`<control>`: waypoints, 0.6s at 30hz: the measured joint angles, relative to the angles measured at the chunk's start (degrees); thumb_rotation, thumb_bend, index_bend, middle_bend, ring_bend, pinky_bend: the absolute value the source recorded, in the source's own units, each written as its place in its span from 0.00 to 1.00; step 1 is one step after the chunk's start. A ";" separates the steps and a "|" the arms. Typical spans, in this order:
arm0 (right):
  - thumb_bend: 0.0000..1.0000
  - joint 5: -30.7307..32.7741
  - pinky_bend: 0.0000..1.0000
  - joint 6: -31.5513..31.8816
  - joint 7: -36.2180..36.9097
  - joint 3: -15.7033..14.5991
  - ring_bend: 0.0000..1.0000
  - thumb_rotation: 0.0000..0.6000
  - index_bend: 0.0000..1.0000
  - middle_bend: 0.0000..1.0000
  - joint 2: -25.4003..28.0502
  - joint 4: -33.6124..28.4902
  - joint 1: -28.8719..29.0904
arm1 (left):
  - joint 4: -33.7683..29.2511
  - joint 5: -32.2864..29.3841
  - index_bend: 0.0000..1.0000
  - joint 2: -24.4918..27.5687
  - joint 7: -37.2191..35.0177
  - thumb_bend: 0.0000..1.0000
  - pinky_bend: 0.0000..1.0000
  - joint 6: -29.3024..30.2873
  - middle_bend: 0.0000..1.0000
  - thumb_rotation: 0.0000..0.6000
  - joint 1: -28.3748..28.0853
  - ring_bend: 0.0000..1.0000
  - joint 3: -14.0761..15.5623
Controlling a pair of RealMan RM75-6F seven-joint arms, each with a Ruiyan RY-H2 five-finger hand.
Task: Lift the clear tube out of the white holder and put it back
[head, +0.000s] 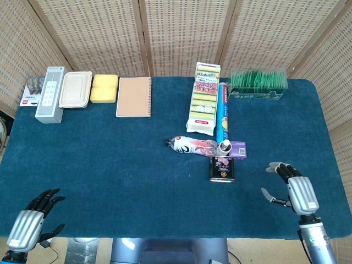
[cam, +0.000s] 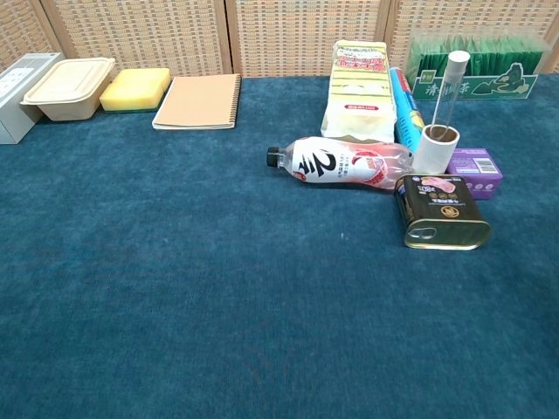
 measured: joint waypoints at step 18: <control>0.29 6.55 0.33 -10.14 -1.46 3.08 0.25 0.67 0.22 0.26 -5.12 0.97 6.75 | 0.86 -0.92 0.24 -0.83 -0.54 0.18 0.22 0.00 0.15 1.00 0.65 0.12 -0.03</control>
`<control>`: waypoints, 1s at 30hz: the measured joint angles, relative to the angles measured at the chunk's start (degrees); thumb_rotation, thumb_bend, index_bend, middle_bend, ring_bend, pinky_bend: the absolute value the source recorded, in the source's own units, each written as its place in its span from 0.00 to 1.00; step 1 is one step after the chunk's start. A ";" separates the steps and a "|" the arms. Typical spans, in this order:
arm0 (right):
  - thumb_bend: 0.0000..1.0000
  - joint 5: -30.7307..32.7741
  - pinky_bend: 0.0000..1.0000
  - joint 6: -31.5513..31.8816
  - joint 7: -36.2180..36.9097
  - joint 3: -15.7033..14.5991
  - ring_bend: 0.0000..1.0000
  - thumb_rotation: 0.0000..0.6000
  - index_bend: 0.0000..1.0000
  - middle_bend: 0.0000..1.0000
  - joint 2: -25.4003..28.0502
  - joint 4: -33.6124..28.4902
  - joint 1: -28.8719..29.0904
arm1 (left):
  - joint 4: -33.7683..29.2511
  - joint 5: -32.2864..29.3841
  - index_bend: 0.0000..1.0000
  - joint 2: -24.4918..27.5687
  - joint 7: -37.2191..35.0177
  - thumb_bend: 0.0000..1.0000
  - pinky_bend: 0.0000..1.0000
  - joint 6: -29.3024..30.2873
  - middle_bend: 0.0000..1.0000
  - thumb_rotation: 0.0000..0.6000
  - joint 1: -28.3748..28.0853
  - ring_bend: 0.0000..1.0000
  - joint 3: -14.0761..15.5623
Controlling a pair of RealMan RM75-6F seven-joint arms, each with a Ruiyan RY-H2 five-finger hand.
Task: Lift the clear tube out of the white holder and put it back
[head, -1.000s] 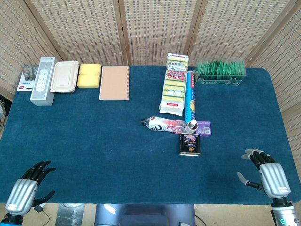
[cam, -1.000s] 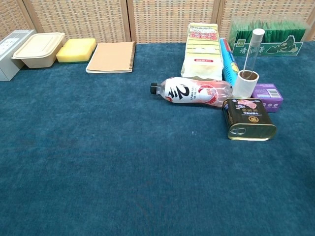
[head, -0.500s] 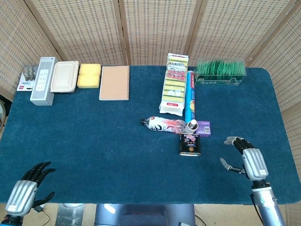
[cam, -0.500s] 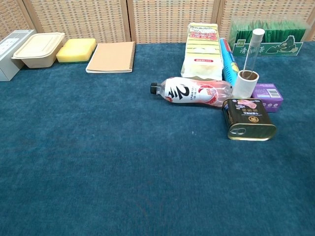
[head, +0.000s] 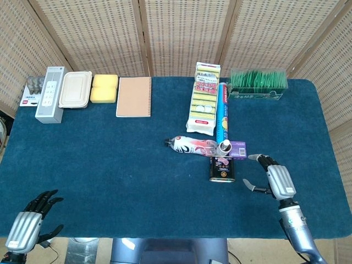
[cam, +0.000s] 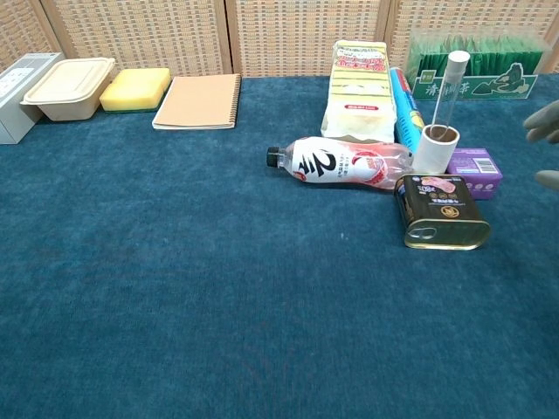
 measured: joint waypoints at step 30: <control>0.29 7.34 0.47 -5.42 -6.15 5.71 0.36 0.66 0.20 0.32 -5.63 4.48 8.67 | -2.09 -0.08 0.23 0.24 2.63 0.18 0.22 -0.44 0.15 1.00 0.34 0.12 0.10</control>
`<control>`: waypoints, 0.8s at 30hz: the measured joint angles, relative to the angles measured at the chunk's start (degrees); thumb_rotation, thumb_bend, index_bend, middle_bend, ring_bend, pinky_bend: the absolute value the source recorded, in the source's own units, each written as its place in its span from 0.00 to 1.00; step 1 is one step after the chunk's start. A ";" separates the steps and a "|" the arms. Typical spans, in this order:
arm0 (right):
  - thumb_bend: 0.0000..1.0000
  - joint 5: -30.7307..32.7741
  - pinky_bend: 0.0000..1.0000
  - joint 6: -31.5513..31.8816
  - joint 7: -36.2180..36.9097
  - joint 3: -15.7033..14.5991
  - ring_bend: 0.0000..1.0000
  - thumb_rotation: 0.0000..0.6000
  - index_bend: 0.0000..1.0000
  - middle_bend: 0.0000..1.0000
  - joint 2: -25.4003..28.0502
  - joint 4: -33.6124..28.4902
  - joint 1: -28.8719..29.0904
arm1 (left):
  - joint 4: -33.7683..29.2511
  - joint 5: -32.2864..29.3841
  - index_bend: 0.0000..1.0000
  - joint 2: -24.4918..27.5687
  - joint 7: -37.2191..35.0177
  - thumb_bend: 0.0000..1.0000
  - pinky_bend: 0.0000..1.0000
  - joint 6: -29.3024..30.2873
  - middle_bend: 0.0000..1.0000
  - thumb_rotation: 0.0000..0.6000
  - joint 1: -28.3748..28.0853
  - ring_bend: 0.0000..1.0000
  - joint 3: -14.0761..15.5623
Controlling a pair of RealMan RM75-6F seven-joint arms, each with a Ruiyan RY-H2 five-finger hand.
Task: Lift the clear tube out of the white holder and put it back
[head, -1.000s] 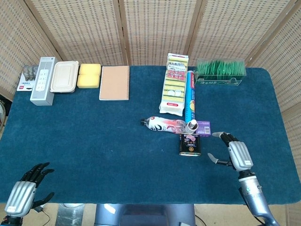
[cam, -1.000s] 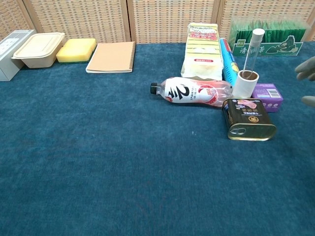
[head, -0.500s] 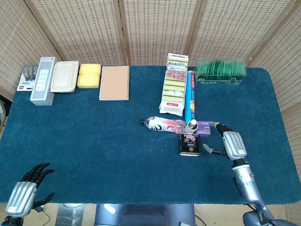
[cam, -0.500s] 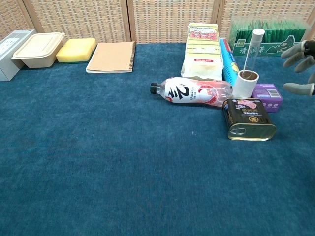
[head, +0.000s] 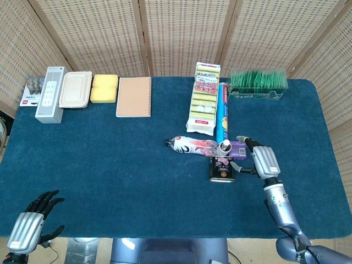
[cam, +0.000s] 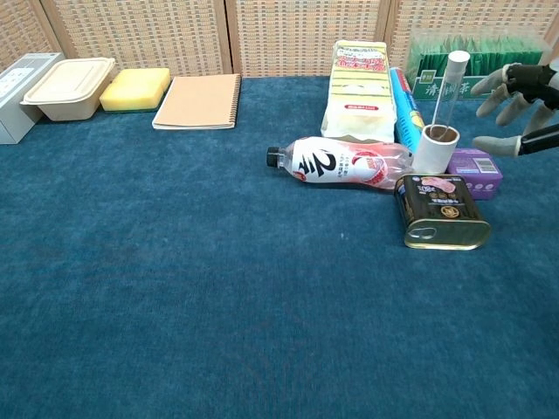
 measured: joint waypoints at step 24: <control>0.29 1.56 0.52 -0.47 -8.89 0.19 0.40 0.67 0.28 0.38 -3.11 -2.28 4.15 | 0.88 -0.32 0.24 0.07 -1.15 0.18 0.22 0.35 0.15 1.00 0.44 0.12 -0.05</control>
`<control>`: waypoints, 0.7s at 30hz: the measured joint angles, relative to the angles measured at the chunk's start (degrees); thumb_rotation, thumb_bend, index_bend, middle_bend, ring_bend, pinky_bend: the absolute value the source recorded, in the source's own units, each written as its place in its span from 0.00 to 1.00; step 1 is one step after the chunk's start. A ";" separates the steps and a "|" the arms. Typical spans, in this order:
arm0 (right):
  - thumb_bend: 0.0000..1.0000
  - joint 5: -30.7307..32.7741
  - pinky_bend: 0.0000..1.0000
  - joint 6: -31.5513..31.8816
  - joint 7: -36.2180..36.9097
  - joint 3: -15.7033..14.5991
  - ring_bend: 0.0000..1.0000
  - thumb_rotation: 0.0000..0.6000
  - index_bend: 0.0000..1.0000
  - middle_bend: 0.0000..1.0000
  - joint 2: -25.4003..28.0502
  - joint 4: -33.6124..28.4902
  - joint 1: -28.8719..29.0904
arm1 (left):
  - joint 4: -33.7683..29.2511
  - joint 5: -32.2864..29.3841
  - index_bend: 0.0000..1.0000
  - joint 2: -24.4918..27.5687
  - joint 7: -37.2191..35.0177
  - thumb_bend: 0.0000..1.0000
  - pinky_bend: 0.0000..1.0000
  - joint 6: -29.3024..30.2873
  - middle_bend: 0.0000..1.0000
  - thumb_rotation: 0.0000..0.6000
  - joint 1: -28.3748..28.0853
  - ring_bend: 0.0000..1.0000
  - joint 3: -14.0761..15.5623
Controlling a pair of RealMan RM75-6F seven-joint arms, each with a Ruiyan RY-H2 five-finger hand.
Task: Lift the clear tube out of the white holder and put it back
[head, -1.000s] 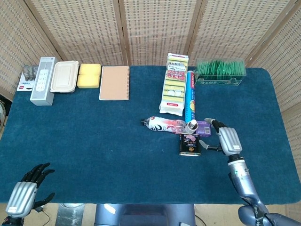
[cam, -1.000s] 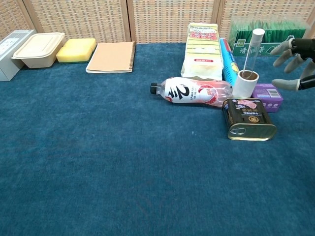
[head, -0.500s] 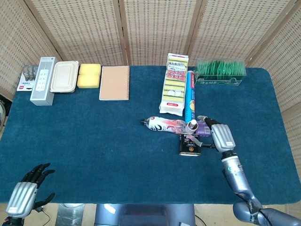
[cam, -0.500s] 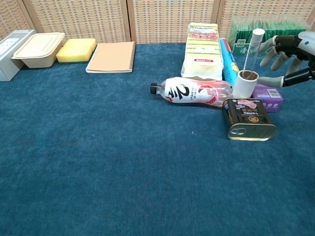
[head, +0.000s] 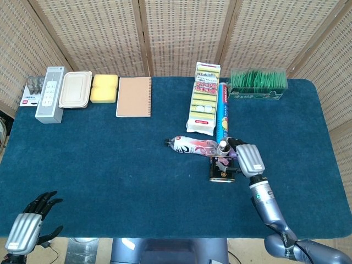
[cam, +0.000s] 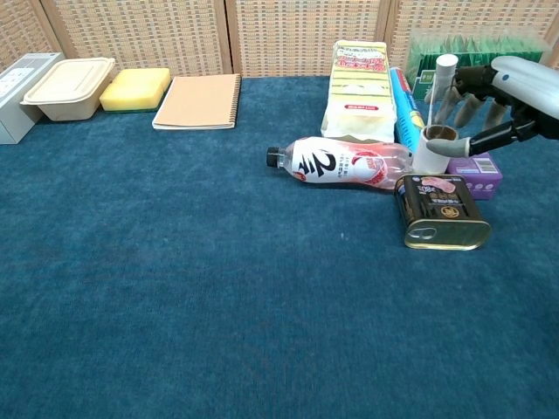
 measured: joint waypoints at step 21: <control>0.29 1.65 0.54 -2.13 -1.66 1.58 0.43 0.66 0.32 0.41 -1.60 5.66 4.03 | -0.71 -0.31 0.24 -0.11 0.82 0.18 0.22 -1.41 0.15 1.00 -0.48 0.12 -0.05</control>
